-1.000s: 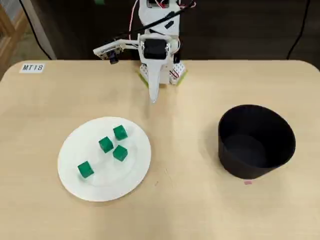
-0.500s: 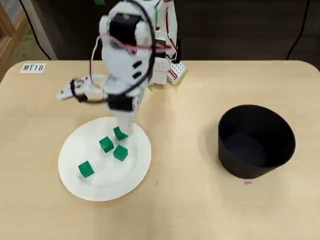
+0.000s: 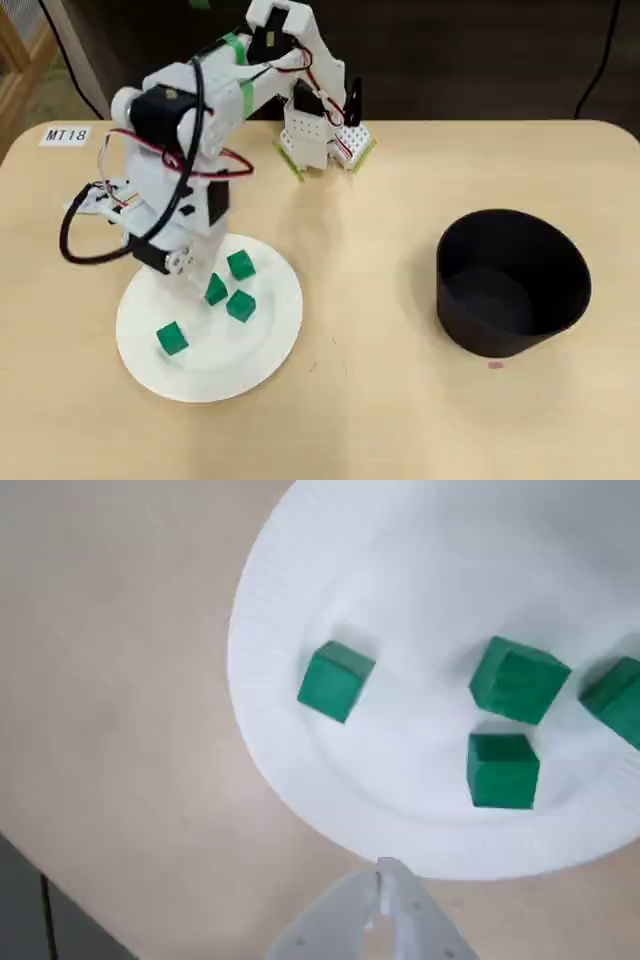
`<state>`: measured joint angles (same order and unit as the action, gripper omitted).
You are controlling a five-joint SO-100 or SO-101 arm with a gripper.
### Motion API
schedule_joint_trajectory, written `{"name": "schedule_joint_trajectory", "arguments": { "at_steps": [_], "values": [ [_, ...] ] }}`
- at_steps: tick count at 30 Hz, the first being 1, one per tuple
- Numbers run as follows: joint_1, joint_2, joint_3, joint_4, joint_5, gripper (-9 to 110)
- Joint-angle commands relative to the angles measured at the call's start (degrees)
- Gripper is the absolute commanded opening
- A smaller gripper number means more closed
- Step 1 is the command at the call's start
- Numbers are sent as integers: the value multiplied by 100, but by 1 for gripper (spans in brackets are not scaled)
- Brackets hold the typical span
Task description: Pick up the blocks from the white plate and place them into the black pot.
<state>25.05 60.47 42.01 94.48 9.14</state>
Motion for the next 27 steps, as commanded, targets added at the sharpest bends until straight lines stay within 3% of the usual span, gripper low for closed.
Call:
{"name": "schedule_joint_trajectory", "arguments": {
  "at_steps": [1, 8, 13, 27],
  "values": [
    [193, -18, -255, 53, 229, -2],
    [483, -422, -272, 53, 598, -2],
    [475, -563, -272, 62, 413, 13],
    [352, -1187, -615, 53, 316, 25]
  ]
}}
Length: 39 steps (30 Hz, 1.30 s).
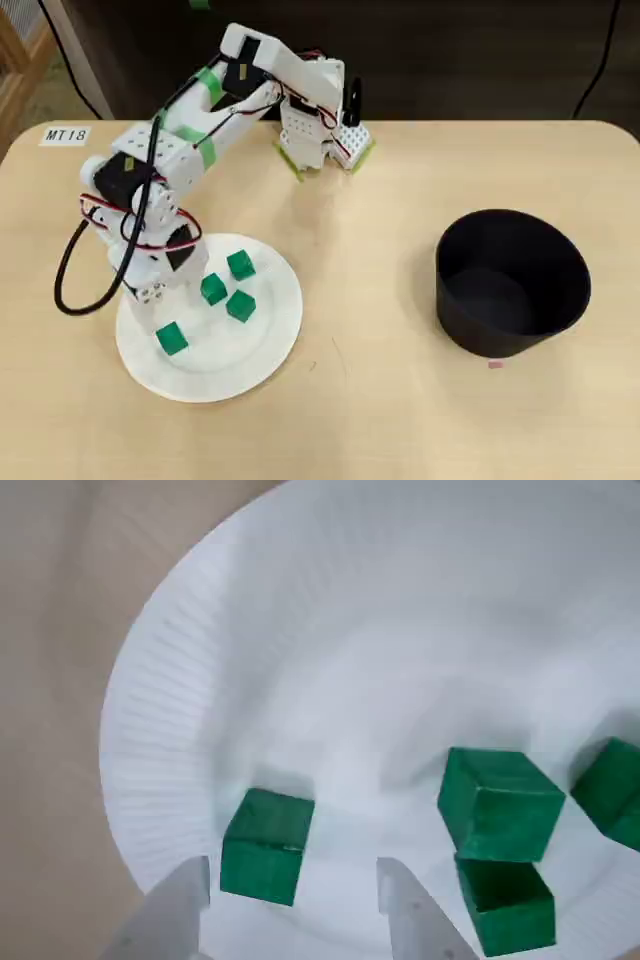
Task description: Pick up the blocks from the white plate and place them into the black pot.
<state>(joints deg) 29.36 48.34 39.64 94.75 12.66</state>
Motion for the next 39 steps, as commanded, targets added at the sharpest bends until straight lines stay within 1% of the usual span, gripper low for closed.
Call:
{"name": "schedule_joint_trajectory", "arguments": {
  "at_steps": [1, 5, 10, 15, 18, 25, 29, 31, 34, 39],
  "values": [
    [-88, -44, -448, 26, -18, 25],
    [-141, -422, -984, 26, 26, 25],
    [-149, -914, -1573, 26, 246, 20],
    [-123, -1424, -2259, 26, 589, 4],
    [-114, -1477, -2294, 26, 650, -2],
    [-158, -1283, -2514, 35, 633, -2],
    [-272, -888, -3146, 35, 589, -2],
    [-396, -554, -3577, 35, 457, -2],
    [-712, 220, -3647, 35, 53, -2],
    [-1925, 1450, -3076, 53, -1028, -2]
  ]
}}
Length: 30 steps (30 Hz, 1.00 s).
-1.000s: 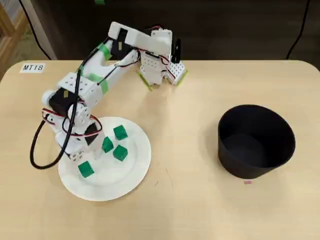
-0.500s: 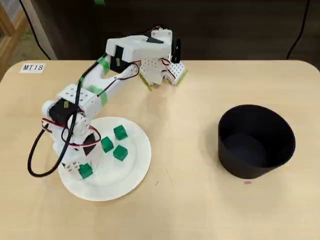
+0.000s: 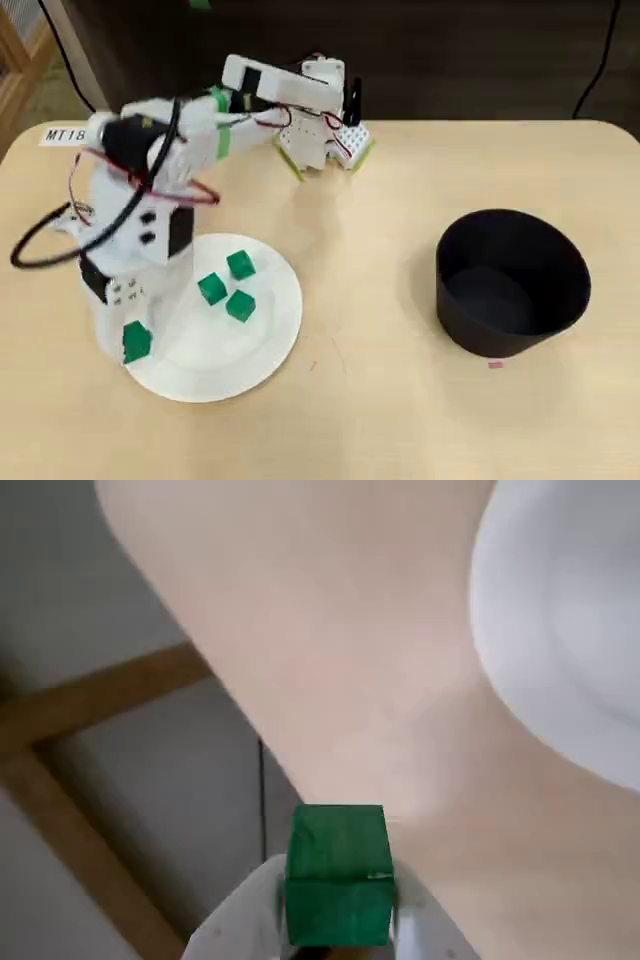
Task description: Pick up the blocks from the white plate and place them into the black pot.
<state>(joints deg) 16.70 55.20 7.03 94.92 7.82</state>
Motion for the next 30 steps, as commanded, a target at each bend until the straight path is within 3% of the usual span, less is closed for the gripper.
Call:
{"name": "schedule_joint_trajectory", "arguments": {
  "at_steps": [1, 8, 13, 22, 30],
  "values": [
    [-967, 1037, 483, 35, -817, -2],
    [-3067, 3103, 3920, -246, -1969, -2],
    [-4219, 5344, 7646, -2566, -1600, -2],
    [-5423, 4641, 8095, -2874, -1767, -2],
    [-5599, 4315, 8095, -2971, -1828, -2]
  ]
}}
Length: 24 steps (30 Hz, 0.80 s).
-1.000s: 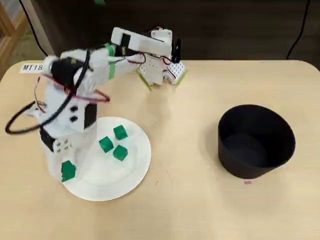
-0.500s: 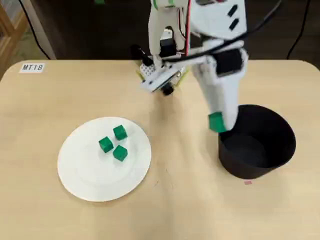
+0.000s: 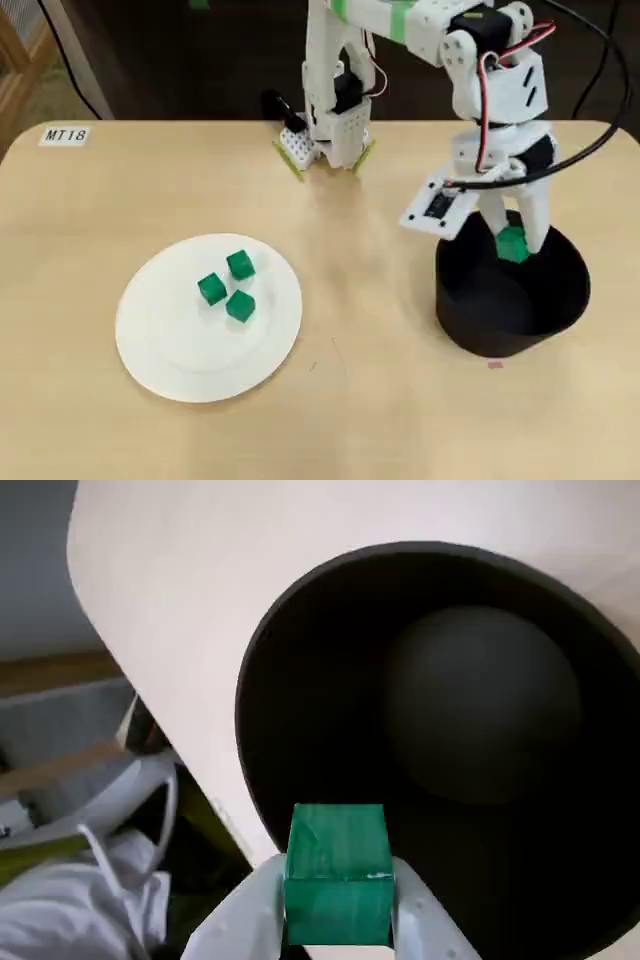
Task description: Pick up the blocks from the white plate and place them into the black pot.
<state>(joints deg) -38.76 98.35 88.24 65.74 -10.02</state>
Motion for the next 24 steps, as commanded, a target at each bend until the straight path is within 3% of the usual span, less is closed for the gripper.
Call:
{"name": "schedule_joint_trajectory", "arguments": {
  "at_steps": [1, 7, 11, 16, 20, 24],
  "values": [
    [-70, -44, -26, -53, -44, -2],
    [-79, -149, -35, -158, 105, -1],
    [-26, -132, -26, 0, -62, 21],
    [79, -105, -62, 123, -97, 26],
    [237, -35, -79, 193, -167, 24],
    [835, 272, -88, 299, -62, -2]
  ]
}}
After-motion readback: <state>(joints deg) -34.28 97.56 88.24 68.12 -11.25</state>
